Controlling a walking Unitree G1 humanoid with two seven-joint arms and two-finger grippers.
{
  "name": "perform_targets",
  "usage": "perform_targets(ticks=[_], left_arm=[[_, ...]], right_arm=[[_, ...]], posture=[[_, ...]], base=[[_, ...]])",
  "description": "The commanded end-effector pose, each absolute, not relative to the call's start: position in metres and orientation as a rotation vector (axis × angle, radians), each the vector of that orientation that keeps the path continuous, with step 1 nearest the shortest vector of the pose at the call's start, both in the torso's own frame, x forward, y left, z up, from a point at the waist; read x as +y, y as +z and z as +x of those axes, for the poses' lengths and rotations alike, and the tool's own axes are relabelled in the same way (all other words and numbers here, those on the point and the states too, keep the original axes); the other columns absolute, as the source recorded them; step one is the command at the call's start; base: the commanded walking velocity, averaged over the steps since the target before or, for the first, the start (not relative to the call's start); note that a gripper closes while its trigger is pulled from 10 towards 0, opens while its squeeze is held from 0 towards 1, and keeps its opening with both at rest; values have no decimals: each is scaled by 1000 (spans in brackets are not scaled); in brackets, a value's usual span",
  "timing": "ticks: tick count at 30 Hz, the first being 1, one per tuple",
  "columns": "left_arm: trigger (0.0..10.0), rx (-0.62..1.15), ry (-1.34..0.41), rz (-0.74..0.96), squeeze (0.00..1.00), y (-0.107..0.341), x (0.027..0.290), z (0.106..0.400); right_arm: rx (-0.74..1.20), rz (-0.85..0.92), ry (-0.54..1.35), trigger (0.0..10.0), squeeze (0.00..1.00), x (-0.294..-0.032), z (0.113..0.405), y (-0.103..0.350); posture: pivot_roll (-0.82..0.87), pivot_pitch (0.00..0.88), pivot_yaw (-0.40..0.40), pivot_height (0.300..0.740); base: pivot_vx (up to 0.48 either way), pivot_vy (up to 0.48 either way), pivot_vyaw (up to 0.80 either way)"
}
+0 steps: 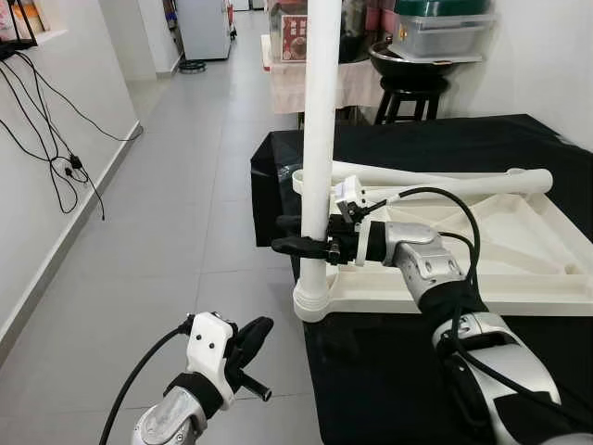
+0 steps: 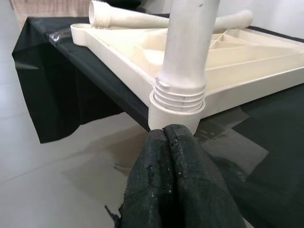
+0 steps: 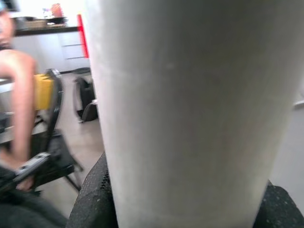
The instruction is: Building children table
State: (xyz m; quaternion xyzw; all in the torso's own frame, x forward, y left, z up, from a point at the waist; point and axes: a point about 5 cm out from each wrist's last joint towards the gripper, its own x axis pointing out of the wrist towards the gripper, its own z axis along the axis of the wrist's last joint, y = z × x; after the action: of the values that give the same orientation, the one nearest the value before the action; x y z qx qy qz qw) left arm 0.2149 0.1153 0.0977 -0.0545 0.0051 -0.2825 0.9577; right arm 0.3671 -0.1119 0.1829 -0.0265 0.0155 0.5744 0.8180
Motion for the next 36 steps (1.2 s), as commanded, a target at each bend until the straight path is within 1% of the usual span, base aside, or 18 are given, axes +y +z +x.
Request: perform_targets(ticks=[1, 2, 3, 4, 5, 6, 10, 13, 14, 15, 16, 17, 19, 20, 25, 26, 27, 36], left_arm=[[10000, 18, -567, -112, 0, 94, 116, 214], [10000, 19, -566, -112, 0, 94, 116, 213], [10000, 19, -566, -112, 0, 94, 116, 213], [10000, 18, -563, -114, 0, 94, 117, 213], [10000, 18, -563, -114, 0, 94, 117, 213], [10000, 20, -560, -115, 0, 93, 118, 213], [10000, 28, -568, -122, 0, 91, 119, 213], [10000, 31, -578, -127, 0, 91, 117, 214], [10000, 27, -569, -127, 0, 91, 117, 215], [10000, 25, -562, -128, 0, 91, 117, 215], [10000, 22, -556, -130, 0, 91, 118, 215], [10000, 21, -554, -130, 0, 91, 118, 215], [10000, 21, -554, -130, 0, 91, 118, 215], [10000, 21, -555, -130, 0, 91, 118, 216], [10000, 22, -567, -131, 0, 91, 119, 217], [10000, 22, -567, -131, 0, 92, 119, 217], [10000, 22, -568, -131, 0, 92, 119, 217], [10000, 18, -563, -125, 0, 92, 119, 219]], right_arm=[[128, -75, 1041, 0, 0, -119, 367, 158], [163, -82, 793, 0, 0, -121, 371, 148], [163, -82, 793, 0, 0, -121, 371, 148], [213, -58, 613, 0, 0, -113, 355, 129], [213, -58, 613, 0, 0, -113, 355, 129], [244, -40, 520, 0, 0, -102, 330, 112], [234, -42, 515, 0, 0, -96, 319, 109], [218, -73, 548, 0, 0, -95, 337, 114], [222, -80, 547, 4275, 0, -95, 340, 116], [225, -85, 544, 4275, 0, -95, 342, 117], [215, -72, 551, 10000, 0, -94, 345, 121], [204, -56, 572, 10000, 451, -93, 348, 126], [204, -56, 572, 10000, 451, -93, 348, 126], [190, -33, 608, 10000, 1000, -92, 353, 132], [35, 3, 949, 10000, 1000, -84, 359, 177], [19, 3, 1007, 10000, 298, -86, 358, 182], [16, 8, 1052, 10000, 0, -87, 360, 184], [83, -78, 1334, 10000, 0, -82, 364, 185]], posture=[[40, 0, -48, 740], [41, 0, -54, 740], [41, 0, -54, 740], [33, 0, -45, 740], [33, 0, -45, 740], [16, 0, -28, 740], [-2, 0, -21, 740], [23, 0, -36, 740], [24, 0, -32, 740], [24, 0, -32, 740], [25, 0, -30, 740], [25, 0, -30, 740], [25, 0, -30, 740], [24, 0, -27, 740], [22, 0, -17, 740], [22, 0, -17, 740], [24, 0, -17, 740], [47, 0, -25, 740]], base=[[0, 0, 0], [0, 0, 0], [0, 0, 0], [0, 0, 0], [0, 0, 0], [0, 0, 0], [0, 0, 0], [0, 0, 0], [0, 0, 0], [0, 0, 0], [0, 0, 0], [0, 0, 0], [0, 0, 0], [0, 0, 0], [0, 0, 0], [0, 0, 0], [0, 0, 0], [0, 0, 0]])
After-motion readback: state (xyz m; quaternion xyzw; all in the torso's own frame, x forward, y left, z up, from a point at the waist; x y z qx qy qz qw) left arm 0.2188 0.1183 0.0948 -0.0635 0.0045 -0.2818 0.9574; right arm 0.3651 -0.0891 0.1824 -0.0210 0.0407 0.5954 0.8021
